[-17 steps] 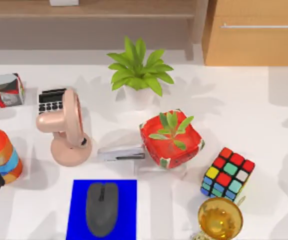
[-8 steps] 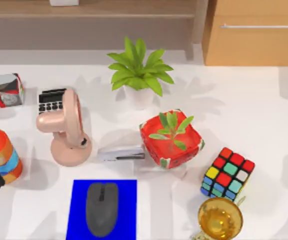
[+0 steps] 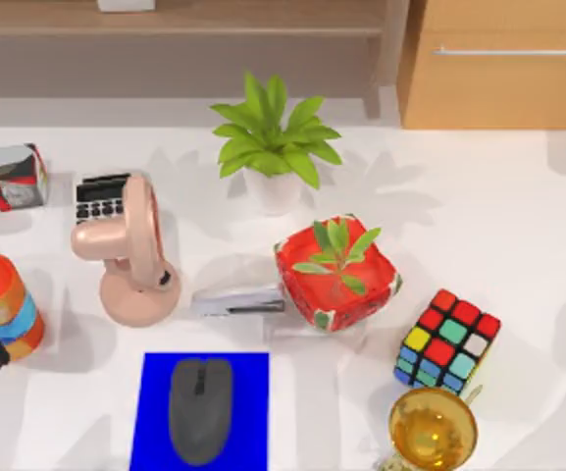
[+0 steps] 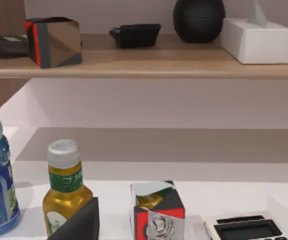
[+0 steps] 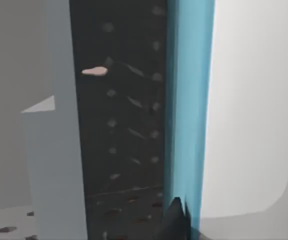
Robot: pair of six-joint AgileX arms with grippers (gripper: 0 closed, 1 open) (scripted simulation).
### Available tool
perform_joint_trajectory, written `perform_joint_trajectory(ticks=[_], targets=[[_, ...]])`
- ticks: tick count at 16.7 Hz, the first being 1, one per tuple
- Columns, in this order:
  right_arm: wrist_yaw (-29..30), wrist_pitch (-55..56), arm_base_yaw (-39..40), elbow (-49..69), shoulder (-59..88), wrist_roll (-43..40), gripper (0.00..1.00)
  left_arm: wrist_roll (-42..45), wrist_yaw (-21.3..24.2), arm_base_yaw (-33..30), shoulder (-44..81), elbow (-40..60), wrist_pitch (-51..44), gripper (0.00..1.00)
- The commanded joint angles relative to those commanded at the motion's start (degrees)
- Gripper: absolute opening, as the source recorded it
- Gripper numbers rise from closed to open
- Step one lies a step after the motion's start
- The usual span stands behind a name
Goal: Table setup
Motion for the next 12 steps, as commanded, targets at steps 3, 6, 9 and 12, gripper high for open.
perform_joint_trajectory(ticks=[3,6,9,12], targets=[[0.1,-0.1,0.0,0.2,0.3,0.0,0.0,0.0,0.0,0.0,0.0,0.0,0.0,1.0],[0.1,-0.1,0.0,0.2,0.3,0.0,0.15,0.0,0.0,0.0,0.0,0.0,0.0,1.0],[0.1,-0.1,0.0,0.2,0.3,0.0,0.38,0.0,0.0,0.0,0.0,0.0,0.0,1.0],[0.1,-0.1,0.0,0.2,0.3,0.0,0.6,0.0,0.0,0.0,0.0,0.0,0.0,1.0]])
